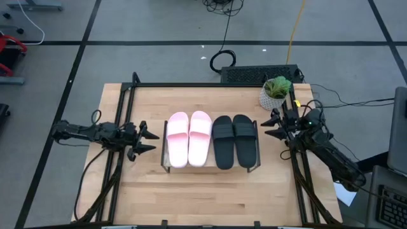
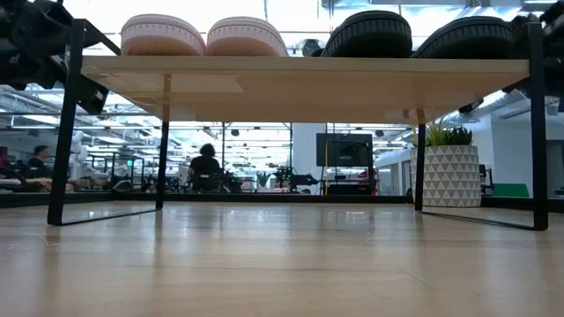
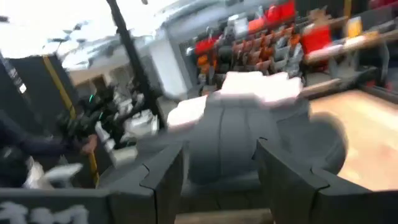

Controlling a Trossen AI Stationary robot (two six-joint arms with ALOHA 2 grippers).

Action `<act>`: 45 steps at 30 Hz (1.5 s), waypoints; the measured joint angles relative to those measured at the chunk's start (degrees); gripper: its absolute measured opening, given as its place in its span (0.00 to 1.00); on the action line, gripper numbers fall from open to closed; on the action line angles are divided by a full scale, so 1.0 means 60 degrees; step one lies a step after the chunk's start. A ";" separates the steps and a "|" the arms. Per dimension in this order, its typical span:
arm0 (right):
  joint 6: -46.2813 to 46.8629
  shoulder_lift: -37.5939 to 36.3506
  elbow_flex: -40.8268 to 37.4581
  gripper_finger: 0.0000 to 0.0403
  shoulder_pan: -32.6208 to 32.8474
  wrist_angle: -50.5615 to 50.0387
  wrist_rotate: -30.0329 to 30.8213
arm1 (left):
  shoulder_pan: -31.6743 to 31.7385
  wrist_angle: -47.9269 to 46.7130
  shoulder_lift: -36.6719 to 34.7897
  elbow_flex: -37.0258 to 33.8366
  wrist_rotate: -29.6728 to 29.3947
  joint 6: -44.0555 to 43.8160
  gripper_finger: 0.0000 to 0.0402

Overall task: Pick and place slides into the shelf
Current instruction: Return to Home Position

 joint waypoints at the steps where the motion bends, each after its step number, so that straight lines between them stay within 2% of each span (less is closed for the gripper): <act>1: 0.0246 0.0016 -0.0090 0.46 -0.0017 0.0552 0.0198 | 0.0019 0.0039 0.0000 0.0004 0.0000 0.0004 0.56; 3: 0.0336 -0.0024 -0.0208 0.46 -0.0026 0.1250 0.0443 | 0.0019 0.0016 0.0000 0.0004 -0.0004 0.0060 0.56; 7: 0.0132 -0.0002 -0.0224 0.46 -0.0026 0.1090 0.0467 | 0.0015 0.0006 0.0000 0.0004 -0.0004 0.0120 0.56; 16: -0.0115 0.0000 -0.0247 0.46 0.0128 0.0652 0.1476 | 0.0015 -0.0303 0.0011 0.0015 -0.0003 -0.0062 0.56; 21: -0.0704 0.0000 -0.0252 0.46 0.0734 0.0071 0.2779 | 0.0015 -0.0324 0.0015 0.0018 -0.0004 0.0117 0.56; 26: -0.1610 0.0004 -0.0260 0.46 0.1516 -0.0517 0.4731 | 0.0015 -0.0351 0.0018 0.0018 -0.0047 0.0233 0.56; 30: -0.1937 0.0007 -0.0260 0.46 0.1941 -0.0846 0.5673 | 0.0015 -0.0357 0.0018 0.0018 -0.0055 0.0197 0.56; 35: -0.2139 0.0011 -0.0271 0.46 0.2075 -0.1177 0.5761 | 0.0015 -0.0362 0.0018 0.0018 -0.0087 0.0240 0.56; 39: -0.2170 0.0011 -0.0271 0.46 0.2072 -0.1142 0.6261 | 0.0015 -0.0365 0.0018 0.0018 -0.0088 0.0132 0.56; 45: -0.2174 0.0015 -0.0278 0.46 0.2072 -0.1238 0.6214 | 0.0015 -0.0366 0.0018 0.0018 -0.0091 -0.0079 0.56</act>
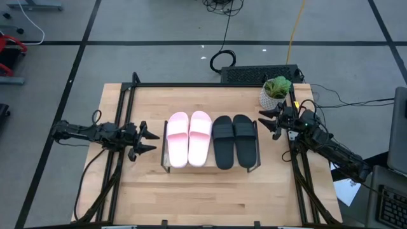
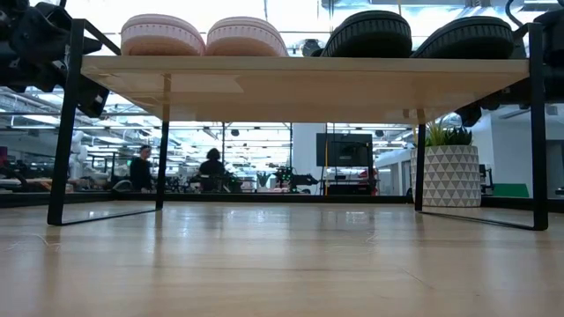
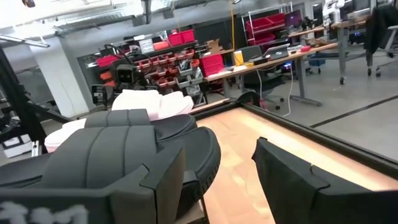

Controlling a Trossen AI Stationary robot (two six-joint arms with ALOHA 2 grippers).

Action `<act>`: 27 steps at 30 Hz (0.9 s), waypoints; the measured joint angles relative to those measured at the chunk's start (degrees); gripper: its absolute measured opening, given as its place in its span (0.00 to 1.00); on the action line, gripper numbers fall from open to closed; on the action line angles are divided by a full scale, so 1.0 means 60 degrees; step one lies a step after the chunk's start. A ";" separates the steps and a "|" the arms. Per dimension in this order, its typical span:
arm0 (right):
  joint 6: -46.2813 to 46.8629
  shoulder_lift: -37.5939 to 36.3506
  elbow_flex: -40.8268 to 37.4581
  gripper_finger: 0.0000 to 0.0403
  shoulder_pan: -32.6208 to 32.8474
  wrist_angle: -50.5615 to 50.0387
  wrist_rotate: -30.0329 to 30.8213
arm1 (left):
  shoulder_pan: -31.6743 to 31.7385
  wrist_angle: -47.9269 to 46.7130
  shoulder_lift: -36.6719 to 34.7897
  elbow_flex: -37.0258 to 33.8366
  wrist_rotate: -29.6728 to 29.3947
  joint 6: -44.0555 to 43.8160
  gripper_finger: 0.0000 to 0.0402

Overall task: Pick and place slides into the shelf
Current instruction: Return to Home Position

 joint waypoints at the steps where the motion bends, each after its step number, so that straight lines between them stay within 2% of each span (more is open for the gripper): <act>1: 0.0030 0.0002 0.0000 0.46 0.0000 -0.0011 -0.0004 | 0.0000 0.0001 0.0000 0.0000 0.0000 -0.0020 0.56; 27: 0.0094 0.0029 0.0000 0.46 0.0000 0.0086 -0.0022 | 0.0000 0.0373 0.0004 -0.0022 -0.0029 -0.0034 0.56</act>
